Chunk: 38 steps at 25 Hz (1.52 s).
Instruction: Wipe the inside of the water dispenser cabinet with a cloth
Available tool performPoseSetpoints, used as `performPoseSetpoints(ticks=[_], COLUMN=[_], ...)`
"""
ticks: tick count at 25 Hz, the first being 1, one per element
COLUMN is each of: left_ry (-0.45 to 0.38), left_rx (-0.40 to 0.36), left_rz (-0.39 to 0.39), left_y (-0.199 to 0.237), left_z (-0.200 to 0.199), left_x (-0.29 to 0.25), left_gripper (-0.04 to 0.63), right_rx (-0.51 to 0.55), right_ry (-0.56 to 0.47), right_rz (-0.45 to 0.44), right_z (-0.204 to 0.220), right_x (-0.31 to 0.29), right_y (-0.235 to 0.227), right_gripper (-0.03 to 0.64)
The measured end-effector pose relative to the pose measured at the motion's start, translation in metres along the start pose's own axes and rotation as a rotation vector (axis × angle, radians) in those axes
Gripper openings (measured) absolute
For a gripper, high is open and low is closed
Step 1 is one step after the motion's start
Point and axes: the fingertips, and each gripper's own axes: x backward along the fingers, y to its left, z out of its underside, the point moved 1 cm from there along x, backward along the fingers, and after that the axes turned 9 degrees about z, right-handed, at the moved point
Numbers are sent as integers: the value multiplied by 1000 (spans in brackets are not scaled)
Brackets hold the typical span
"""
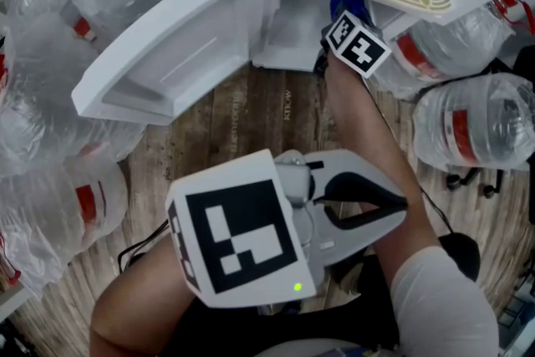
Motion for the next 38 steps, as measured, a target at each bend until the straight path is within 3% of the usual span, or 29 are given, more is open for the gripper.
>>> performPoseSetpoints(ticks=[9, 19, 25, 29, 33, 38], left_ry=[-9, 5, 11, 11, 13, 14], left_rx=[9, -14, 23, 51, 46, 57], left_rz=[32, 72, 64, 84, 69, 50], left_y=[-4, -11, -6, -10, -12, -12], left_z=[-3, -6, -1, 0, -1, 0], left_x=[-3, -19, -24, -27, -26, -24], left_gripper=[3, 3, 3, 3, 3, 3], right_rx=[-176, -281, -209, -132, -52, -51], right_ry=[-120, -89, -97, -42, 6, 30], right_rz=[31, 29, -14, -35, 13, 96], right_z=[-64, -40, -32, -9, 6, 4], right_x=[1, 55, 72, 50, 16, -18], right_y=[-3, -35, -33, -12, -5, -14], right_gripper=[75, 75, 75, 75, 75, 75])
